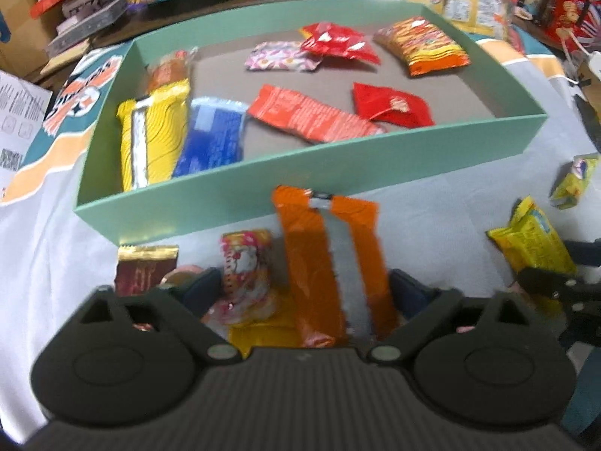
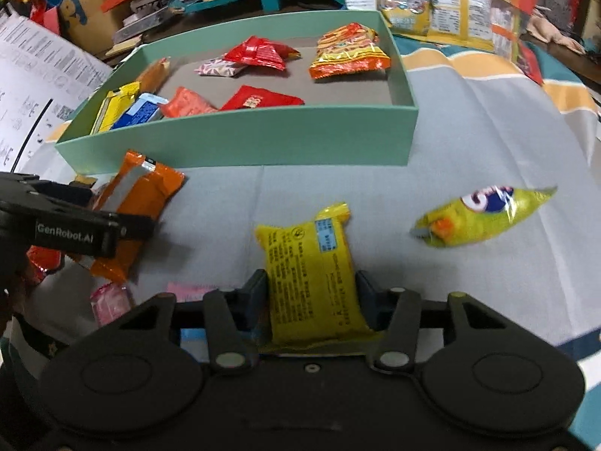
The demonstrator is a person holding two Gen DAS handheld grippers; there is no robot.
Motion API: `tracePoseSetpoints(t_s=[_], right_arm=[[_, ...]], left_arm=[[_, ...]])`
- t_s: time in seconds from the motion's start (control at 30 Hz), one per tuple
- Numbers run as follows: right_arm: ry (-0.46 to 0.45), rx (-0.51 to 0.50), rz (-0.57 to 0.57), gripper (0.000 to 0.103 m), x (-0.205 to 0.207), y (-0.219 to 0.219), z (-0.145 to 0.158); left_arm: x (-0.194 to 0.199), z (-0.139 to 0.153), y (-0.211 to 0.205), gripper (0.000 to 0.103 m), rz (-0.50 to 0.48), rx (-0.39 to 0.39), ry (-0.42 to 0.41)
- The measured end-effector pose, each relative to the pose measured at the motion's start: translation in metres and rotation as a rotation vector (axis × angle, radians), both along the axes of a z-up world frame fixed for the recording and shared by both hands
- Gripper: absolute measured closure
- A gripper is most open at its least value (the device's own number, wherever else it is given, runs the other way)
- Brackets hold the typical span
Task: Organize snacks
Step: 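Grasp the orange striped bar with the left gripper while the right grasps the yellow packet, then carry both packets into the green box and open both grippers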
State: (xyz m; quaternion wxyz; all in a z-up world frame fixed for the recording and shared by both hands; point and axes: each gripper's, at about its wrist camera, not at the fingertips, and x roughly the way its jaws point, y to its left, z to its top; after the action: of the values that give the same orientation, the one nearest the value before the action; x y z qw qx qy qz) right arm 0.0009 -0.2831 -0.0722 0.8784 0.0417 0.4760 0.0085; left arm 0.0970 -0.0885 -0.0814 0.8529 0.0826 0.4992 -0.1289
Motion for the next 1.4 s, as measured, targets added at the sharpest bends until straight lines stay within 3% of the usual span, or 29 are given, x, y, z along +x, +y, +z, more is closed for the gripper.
tracePoseSetpoints(t_s=[0.03, 0.07, 0.17, 0.3, 0.63, 0.7, 0.83, 1.17, 1.4], right_arm=[[-0.003, -0.004, -0.011, 0.053, -0.001, 0.002, 0.0], [-0.006, -0.005, -0.023, 0.053, -0.001, 0.003, -0.001], [-0.011, -0.011, -0.049, 0.052, -0.002, 0.005, -0.002], [-0.023, -0.035, -0.033, 0.052, -0.002, 0.007, -0.003], [-0.044, -0.064, -0.007, 0.052, 0.005, 0.01, -0.005], [-0.046, -0.066, -0.013, 0.052, 0.005, 0.011, -0.005], [-0.04, -0.021, -0.039, 0.056, 0.004, 0.005, -0.002], [-0.078, 0.142, -0.119, 0.056, 0.003, -0.024, 0.034], [-0.157, 0.194, -0.126, 0.056, 0.04, -0.04, 0.077]], left_arm=[[-0.002, 0.003, -0.002, 0.032, -0.012, -0.005, -0.012], [-0.004, 0.005, -0.005, 0.047, -0.028, -0.005, -0.027], [-0.009, 0.01, -0.016, 0.054, -0.098, -0.021, -0.034], [-0.011, 0.009, -0.02, 0.054, -0.148, -0.083, 0.004], [-0.012, 0.0, -0.024, 0.047, -0.141, -0.024, 0.009], [-0.015, -0.001, -0.029, 0.053, -0.153, 0.002, -0.012], [-0.018, 0.004, -0.029, 0.054, -0.152, -0.005, -0.009], [-0.011, 0.055, -0.012, 0.054, -0.119, -0.143, -0.043], [0.029, 0.091, -0.014, 0.054, -0.087, -0.185, -0.105]])
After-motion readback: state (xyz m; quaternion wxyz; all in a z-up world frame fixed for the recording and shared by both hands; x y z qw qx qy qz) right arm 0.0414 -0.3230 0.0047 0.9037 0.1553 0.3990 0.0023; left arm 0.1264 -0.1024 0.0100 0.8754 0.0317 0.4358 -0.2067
